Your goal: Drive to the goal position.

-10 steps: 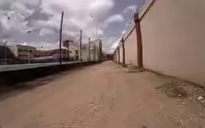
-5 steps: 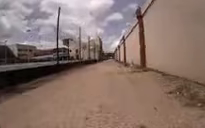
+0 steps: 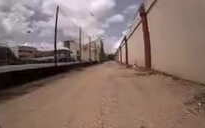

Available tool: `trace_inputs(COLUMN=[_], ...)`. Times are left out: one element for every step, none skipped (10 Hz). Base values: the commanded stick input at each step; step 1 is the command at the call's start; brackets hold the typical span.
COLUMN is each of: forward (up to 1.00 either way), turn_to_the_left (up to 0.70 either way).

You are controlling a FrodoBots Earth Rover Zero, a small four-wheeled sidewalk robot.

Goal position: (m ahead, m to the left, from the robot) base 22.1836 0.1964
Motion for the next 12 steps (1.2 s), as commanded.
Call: trace_inputs(forward=[0.85,0.85,0.85,0.85,0.85,0.85,0.85,0.85,0.85,0.85,0.85,0.85], turn_to_the_left=[0.00,0.00,0.00,0.00,0.00,0.00,0.00,0.00,0.00,0.00,0.00,0.00])
